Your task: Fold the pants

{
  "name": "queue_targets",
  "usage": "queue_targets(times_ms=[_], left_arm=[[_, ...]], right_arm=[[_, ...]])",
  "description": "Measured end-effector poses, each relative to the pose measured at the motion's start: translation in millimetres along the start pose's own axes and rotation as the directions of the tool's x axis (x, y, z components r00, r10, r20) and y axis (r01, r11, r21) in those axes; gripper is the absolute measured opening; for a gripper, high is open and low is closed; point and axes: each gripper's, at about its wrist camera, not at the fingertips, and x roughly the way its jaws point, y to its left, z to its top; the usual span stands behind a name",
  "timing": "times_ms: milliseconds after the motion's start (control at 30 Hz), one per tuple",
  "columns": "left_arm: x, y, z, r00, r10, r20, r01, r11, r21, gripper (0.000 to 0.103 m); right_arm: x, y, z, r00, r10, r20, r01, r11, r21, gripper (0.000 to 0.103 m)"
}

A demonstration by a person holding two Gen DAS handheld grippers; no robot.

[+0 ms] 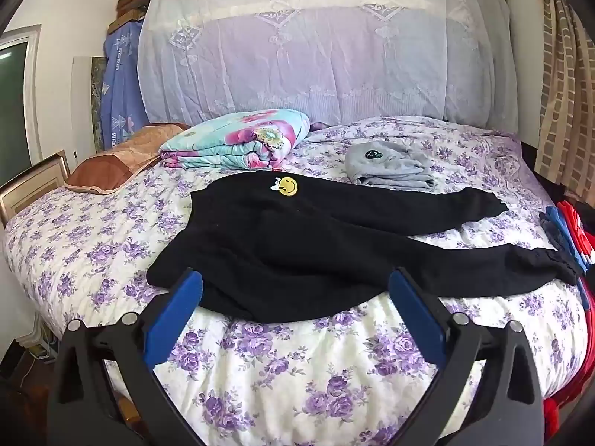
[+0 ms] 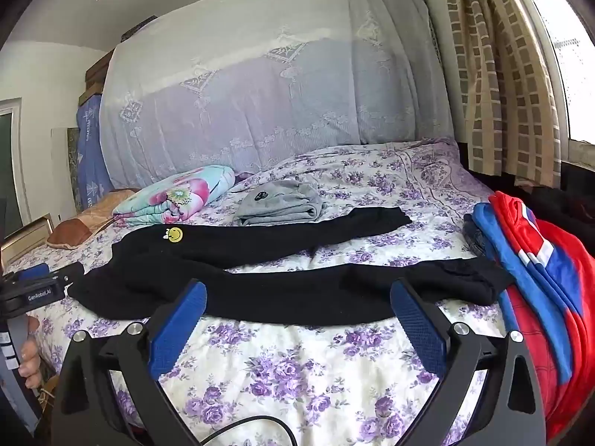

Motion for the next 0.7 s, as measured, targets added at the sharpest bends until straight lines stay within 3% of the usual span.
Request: queue_targets(times_ms=[233, 700], left_arm=[[4, 4, -1, 0.999, 0.012, -0.044, -0.012, 1.0, 0.001, 0.098], [-1, 9, 3, 0.999, 0.048, -0.026, -0.048, 0.999, -0.02, 0.098]], right_arm=[[-8, 7, 1, 1.0, -0.021, -0.02, 0.02, 0.999, -0.045, 0.1], [-20, -6, 31, 1.0, -0.028, 0.007, 0.028, 0.998, -0.065, 0.1]])
